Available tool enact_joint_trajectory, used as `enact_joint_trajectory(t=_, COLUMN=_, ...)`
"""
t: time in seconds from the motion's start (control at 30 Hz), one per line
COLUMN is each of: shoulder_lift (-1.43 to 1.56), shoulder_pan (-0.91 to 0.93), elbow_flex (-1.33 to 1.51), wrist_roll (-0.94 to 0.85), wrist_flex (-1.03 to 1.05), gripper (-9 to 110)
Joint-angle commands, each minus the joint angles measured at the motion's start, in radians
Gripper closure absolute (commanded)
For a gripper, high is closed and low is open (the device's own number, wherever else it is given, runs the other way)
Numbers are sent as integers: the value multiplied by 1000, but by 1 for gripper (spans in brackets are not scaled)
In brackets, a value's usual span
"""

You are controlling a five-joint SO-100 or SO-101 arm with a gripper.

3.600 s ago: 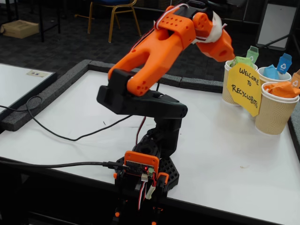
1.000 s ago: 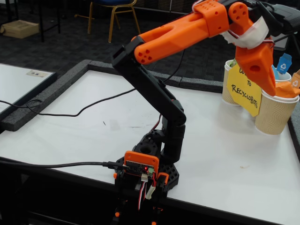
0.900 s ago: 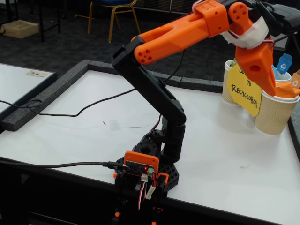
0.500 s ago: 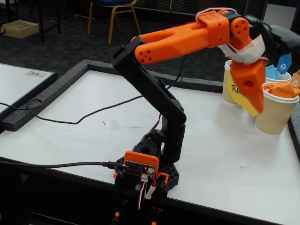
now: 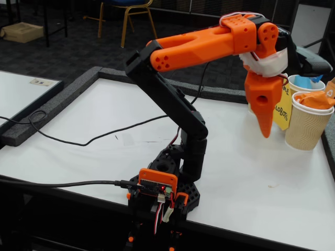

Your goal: Sort rubbish by color.

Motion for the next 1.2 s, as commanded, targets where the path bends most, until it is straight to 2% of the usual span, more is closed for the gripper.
enact_joint_trajectory(t=0.0, shoulder_lift=6, shoulder_pan=46, elbow_flex=-127, wrist_roll=9, wrist_flex=23, gripper=101)
enact_joint_trajectory(t=0.53, shoulder_lift=8, shoulder_pan=301, elbow_flex=-207, wrist_roll=9, wrist_flex=-44, gripper=101)
enact_joint_trajectory(t=0.87, shoulder_lift=9, shoulder_pan=396, elbow_flex=-259, wrist_roll=18, wrist_flex=-48, gripper=101)
enact_joint_trajectory(t=1.0, shoulder_lift=9, shoulder_pan=394, elbow_flex=-261, wrist_roll=18, wrist_flex=-48, gripper=101)
enact_joint_trajectory(t=1.17, shoulder_lift=9, shoulder_pan=308, elbow_flex=-249, wrist_roll=18, wrist_flex=-74, gripper=101)
